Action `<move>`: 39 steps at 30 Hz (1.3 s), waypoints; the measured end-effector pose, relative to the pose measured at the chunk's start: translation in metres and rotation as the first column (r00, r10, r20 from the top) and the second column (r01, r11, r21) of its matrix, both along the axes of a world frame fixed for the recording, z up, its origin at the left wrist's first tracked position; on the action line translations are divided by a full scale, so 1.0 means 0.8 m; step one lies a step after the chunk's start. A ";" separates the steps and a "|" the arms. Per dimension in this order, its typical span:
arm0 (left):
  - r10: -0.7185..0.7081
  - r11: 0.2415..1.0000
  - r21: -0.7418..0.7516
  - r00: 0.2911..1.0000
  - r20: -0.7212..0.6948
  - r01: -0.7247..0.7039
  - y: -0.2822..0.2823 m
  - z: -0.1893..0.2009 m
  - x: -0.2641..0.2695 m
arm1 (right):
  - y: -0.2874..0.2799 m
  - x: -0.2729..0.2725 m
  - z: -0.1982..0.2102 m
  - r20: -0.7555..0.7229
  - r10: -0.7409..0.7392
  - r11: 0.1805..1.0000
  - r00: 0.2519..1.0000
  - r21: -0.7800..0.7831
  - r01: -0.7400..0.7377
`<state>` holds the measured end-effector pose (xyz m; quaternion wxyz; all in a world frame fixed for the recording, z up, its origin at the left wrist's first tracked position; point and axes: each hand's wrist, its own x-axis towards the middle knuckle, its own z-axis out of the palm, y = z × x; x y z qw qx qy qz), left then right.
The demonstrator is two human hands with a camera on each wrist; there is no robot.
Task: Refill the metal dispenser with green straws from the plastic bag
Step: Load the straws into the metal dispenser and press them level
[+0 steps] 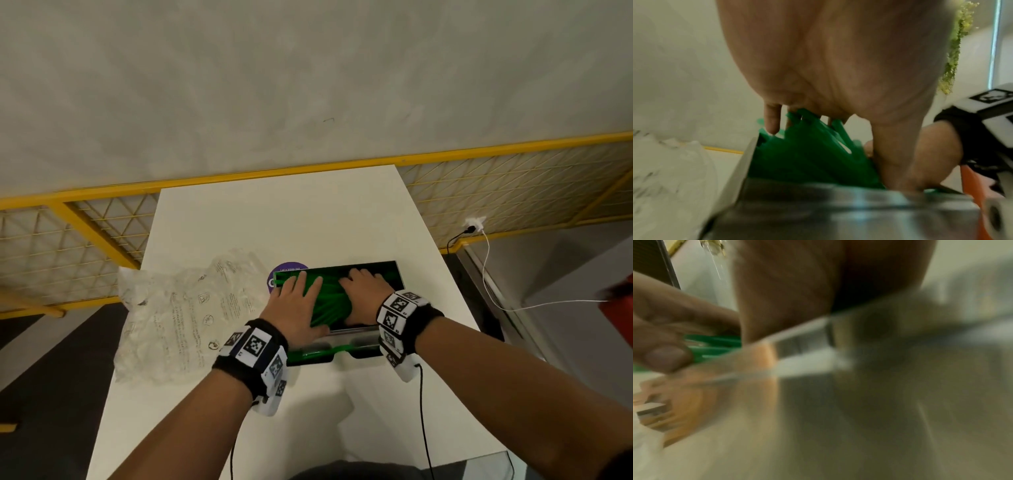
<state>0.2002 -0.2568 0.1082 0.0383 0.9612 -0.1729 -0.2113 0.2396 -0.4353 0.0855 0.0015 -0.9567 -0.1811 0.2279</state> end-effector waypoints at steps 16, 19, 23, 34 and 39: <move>0.309 0.950 -0.061 0.949 0.064 -0.306 0.007 -0.024 -0.001 | -0.034 -0.001 -0.003 -0.088 -0.071 0.996 0.994 0.050 0.075; 0.337 0.917 -0.223 0.941 -0.008 -0.330 0.009 -0.021 -0.003 | -0.030 0.002 0.001 -0.076 -0.074 0.994 0.994 0.075 0.080; 0.396 0.793 -0.486 0.917 -0.046 -0.367 0.019 -0.018 -0.012 | -0.024 0.008 0.013 0.010 -0.017 0.998 1.000 0.062 0.016; 0.369 0.545 -0.766 0.918 -0.146 -0.341 0.021 -0.034 -0.037 | -0.007 -0.012 0.004 -0.024 -0.032 0.998 0.999 0.060 0.033; 0.518 0.349 -0.848 0.836 -0.179 -0.398 0.038 -0.038 -0.035 | -0.010 -0.011 0.020 -0.032 -0.074 0.995 0.997 0.066 0.076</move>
